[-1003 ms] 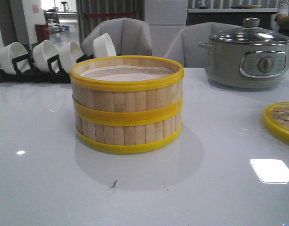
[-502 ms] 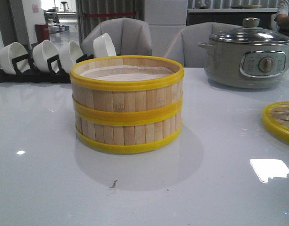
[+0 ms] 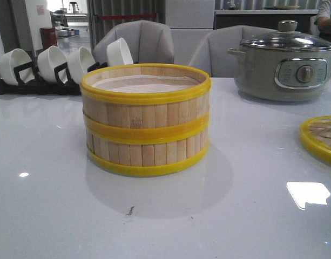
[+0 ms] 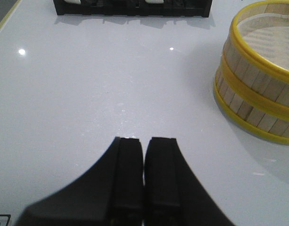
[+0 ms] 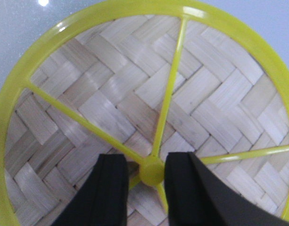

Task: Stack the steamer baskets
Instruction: 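Grasp the center hub of the woven bamboo lid with the right gripper, then lift the lid with the right gripper and carry it over the stack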

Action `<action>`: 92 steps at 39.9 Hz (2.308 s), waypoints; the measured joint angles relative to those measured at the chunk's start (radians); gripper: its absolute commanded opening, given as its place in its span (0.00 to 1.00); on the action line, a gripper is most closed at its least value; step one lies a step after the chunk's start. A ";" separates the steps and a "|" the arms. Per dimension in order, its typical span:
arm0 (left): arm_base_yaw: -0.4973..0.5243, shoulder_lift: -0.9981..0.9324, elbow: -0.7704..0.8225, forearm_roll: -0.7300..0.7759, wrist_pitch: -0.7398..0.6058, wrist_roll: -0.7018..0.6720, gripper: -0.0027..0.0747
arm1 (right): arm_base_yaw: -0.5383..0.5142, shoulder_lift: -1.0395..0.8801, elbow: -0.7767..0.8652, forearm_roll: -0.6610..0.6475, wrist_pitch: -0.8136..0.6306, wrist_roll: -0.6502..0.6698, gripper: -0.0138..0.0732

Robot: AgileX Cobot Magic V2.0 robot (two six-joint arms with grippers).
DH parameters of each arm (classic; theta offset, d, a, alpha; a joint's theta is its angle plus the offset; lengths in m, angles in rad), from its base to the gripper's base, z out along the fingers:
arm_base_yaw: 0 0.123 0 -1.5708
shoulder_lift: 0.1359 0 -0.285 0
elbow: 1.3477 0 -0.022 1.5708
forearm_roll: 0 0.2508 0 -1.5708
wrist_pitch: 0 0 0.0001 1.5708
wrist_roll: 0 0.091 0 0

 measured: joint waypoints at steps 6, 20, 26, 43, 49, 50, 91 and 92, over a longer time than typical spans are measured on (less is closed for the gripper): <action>0.000 0.000 0.000 0.000 0.000 0.000 0.14 | 0.000 0.000 0.000 0.000 -0.011 0.000 0.52; 0.000 0.000 0.000 0.000 0.000 0.000 0.14 | 0.000 0.001 0.000 0.000 -0.015 0.000 0.52; 0.000 0.000 0.000 0.000 0.000 0.000 0.14 | 0.000 0.008 0.000 0.000 -0.015 0.000 0.52; 0.000 0.000 0.000 0.000 0.000 0.000 0.14 | 0.000 0.022 0.000 0.000 -0.015 0.000 0.49; 0.000 0.000 0.000 0.000 -0.002 0.000 0.14 | 0.000 0.023 -0.004 0.000 -0.015 0.002 0.23; 0.000 0.000 0.000 0.000 -0.002 0.000 0.14 | 0.000 0.023 -0.004 0.000 -0.015 0.002 0.20; 0.000 0.000 0.000 0.000 -0.002 0.000 0.14 | 0.256 -0.123 -0.346 0.000 0.342 0.004 0.20; 0.000 0.000 0.000 0.000 -0.002 0.000 0.14 | 0.272 -0.123 -0.367 0.000 0.350 0.004 0.20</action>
